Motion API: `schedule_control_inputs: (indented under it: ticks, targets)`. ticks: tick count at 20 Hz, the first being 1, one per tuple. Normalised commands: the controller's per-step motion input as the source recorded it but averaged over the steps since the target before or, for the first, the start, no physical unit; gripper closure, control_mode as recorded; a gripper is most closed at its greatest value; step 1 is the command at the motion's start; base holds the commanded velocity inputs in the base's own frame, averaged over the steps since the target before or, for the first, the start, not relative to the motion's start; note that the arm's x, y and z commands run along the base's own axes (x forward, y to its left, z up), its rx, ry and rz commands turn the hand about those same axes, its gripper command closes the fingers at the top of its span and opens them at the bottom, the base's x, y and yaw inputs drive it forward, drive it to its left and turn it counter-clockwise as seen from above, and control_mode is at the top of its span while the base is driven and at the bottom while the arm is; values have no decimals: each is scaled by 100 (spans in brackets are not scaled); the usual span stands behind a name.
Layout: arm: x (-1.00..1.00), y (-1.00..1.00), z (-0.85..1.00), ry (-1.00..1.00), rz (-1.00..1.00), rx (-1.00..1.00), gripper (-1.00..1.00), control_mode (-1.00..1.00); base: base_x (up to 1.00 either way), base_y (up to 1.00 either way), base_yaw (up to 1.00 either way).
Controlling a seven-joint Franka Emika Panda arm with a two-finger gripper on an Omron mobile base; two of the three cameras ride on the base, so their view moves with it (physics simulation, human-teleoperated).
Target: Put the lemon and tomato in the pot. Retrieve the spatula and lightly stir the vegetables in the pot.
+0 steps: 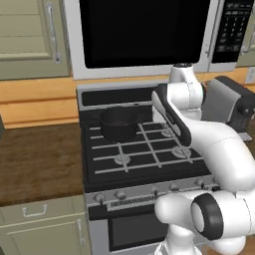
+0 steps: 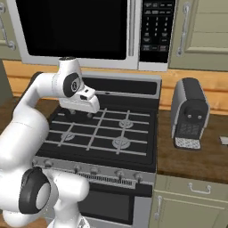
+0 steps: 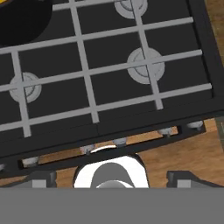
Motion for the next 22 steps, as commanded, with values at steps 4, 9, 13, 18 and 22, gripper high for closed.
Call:
schedule_control_inputs:
  ticks: [4, 9, 13, 18, 22]
  targets:
    - [0, 0, 0, 0, 0, 0, -100, 100, 0, -88, 0]
    - [0, 0, 0, 0, 0, 0, -100, 100, 4, -80, 0]
    - [0, 0, 0, 0, 0, 0, -100, 100, 1, -71, 0]
    - [0, -27, 0, 0, -4, 0, -100, -100, 0, -8, 0]
    - [0, -91, 0, -1, 0, 0, -100, -100, 0, 0, 0]
